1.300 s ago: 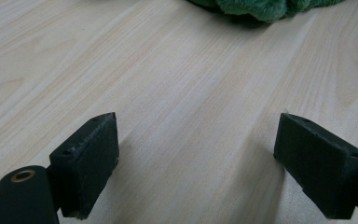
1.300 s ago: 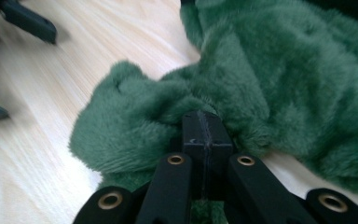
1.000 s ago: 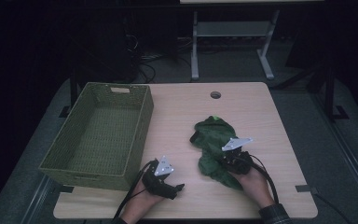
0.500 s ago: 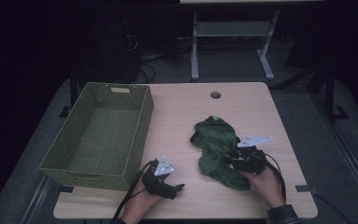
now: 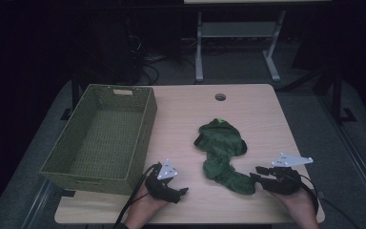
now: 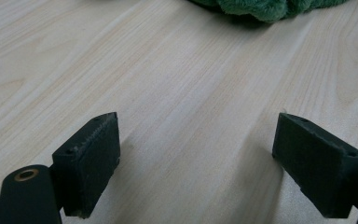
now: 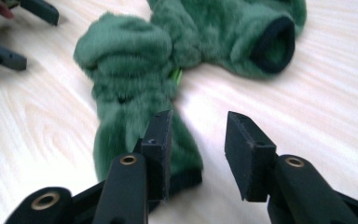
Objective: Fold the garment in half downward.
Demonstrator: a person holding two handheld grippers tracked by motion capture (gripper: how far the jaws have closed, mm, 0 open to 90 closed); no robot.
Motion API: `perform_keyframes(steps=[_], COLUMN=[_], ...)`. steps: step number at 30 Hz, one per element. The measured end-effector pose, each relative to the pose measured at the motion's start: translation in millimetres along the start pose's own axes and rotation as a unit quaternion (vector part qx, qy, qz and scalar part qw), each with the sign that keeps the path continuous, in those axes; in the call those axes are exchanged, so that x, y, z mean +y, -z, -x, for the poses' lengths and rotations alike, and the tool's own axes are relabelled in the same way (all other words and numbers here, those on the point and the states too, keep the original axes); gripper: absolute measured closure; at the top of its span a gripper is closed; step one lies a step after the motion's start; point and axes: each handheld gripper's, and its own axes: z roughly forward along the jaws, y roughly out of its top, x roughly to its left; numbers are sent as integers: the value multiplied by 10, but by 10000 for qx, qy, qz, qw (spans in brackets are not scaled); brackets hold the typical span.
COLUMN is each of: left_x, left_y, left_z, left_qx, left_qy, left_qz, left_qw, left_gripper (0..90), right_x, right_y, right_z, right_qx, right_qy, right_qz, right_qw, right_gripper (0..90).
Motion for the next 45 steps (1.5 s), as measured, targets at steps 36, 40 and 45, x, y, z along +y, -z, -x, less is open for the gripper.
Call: perform_keyframes(steps=[36,40,45], left_x=[8,8,7], left_y=[-6,-6,-8], left_z=[-3,-4,-3], left_qx=[-15,-16,-17], left_qy=[-17,-19,-17], left_qz=[-16,-17,-5], left_qw=[10000,10000,10000], left_gripper=[135,135,135], right_x=[-380,-383,-356], right_y=[-5,98,208], right_z=[-116,1,142], right_qx=[351,26,-206], right_qy=[-94,-145,-161], right_qz=[-441,-410,-300], right_qw=[9984,9990,9992], right_gripper=[854,858,859])
